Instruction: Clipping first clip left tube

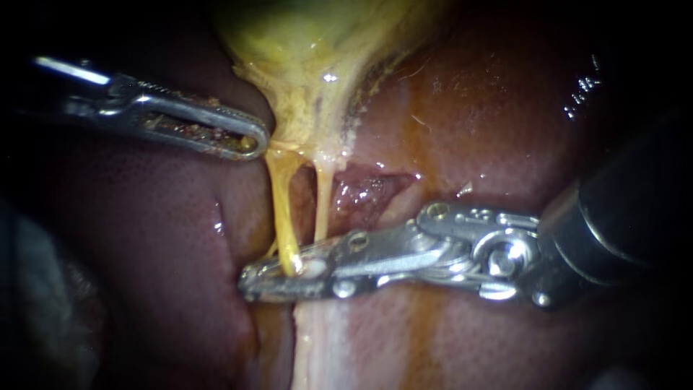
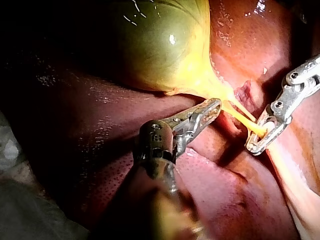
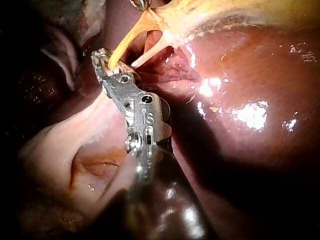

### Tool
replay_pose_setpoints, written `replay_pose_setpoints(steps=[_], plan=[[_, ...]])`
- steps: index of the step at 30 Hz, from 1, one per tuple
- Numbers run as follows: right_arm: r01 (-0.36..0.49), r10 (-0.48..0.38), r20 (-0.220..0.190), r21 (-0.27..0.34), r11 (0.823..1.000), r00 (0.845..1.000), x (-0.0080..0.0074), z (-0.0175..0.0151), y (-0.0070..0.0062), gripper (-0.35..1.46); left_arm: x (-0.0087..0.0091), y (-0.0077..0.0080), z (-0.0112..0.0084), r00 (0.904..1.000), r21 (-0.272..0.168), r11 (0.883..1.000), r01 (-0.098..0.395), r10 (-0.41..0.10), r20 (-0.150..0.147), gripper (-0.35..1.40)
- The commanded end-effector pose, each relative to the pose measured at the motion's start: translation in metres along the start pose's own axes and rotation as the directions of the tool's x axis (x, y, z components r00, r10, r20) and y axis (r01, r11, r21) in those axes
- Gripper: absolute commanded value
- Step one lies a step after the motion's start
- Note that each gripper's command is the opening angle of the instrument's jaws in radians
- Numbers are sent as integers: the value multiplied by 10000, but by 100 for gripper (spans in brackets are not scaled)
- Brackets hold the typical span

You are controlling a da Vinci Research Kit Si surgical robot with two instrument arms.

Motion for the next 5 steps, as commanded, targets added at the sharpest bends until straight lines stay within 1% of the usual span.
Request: replay_pose_setpoints(steps=[1,5], plan=[[-1,1,-5,-2,10000,10000,0,1,0,-35,0,0,0,10000,6,10000,-3,3,0,-35],[-7,7,28,-8,10000,10000,1,2,3,-35,0,0,0,10000,4,10000,-4,4,1,-35]])
